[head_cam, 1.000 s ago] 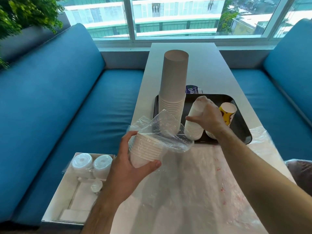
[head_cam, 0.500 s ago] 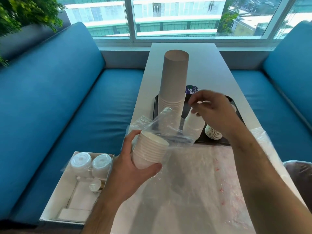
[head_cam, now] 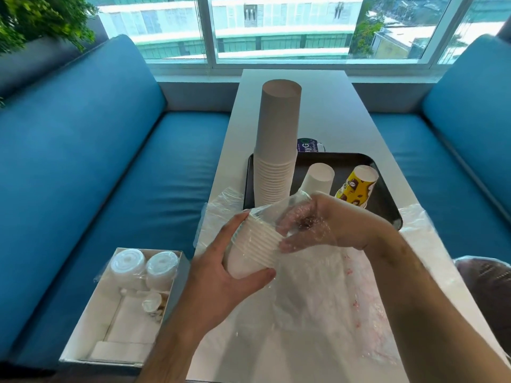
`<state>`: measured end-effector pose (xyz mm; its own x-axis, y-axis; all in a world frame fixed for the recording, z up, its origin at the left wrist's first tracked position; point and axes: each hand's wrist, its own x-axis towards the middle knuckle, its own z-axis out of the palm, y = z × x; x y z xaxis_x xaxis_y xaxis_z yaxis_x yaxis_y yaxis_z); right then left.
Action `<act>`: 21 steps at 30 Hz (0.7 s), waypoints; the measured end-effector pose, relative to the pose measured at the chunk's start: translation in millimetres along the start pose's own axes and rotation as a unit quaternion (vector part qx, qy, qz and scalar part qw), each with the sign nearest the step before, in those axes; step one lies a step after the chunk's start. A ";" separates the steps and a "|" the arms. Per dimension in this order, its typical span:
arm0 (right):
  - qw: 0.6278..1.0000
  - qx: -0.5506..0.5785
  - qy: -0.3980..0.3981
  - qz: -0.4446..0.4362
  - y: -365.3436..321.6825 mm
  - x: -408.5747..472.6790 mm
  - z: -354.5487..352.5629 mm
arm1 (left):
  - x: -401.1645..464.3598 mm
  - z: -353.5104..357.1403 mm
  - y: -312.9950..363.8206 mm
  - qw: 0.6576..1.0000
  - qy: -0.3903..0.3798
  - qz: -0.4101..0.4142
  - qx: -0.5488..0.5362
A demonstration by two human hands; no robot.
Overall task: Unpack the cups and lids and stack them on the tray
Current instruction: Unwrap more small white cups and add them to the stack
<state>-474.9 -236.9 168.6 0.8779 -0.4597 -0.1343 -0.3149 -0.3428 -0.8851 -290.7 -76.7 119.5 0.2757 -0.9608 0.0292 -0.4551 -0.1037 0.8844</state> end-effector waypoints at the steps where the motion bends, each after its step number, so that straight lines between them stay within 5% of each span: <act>1: 1.000 -0.001 0.010 -0.010 1.5 0.5 3.3 | -0.3 0.6 -0.4 1.000 0.001 0.001 0.001; 14: 0.984 0.079 0.156 -0.018 -0.9 -7.9 4.2 | -4.9 -1.6 -3.7 0.999 0.001 0.011 0.048; 21: 0.994 0.046 0.101 -0.010 -6.8 -4.9 18.4 | -5.5 -2.4 2.6 0.999 -0.004 0.012 0.039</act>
<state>-470.4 -217.3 167.1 0.7900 -0.6123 -0.0322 -0.2559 -0.2815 -0.9248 -291.3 -71.0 122.8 0.2577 -0.9651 0.0471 -0.5264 -0.0993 0.8444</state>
